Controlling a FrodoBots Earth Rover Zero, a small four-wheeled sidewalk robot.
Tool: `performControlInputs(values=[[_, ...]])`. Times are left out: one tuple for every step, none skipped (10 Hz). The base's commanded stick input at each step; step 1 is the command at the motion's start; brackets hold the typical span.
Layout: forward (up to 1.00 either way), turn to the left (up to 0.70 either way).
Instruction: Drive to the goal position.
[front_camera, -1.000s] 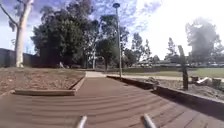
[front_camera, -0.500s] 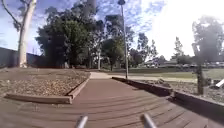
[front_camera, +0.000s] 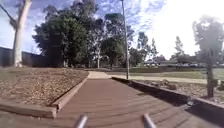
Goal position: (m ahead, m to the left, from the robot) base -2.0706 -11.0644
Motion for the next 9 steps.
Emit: performControlInputs(values=[[1.00, 0.00], [1.00, 0.00], [1.00, 0.00], [1.00, 0.00], [1.00, 0.15], [1.00, 0.31], [1.00, 0.33], [1.00, 0.17], [1.00, 0.01]])
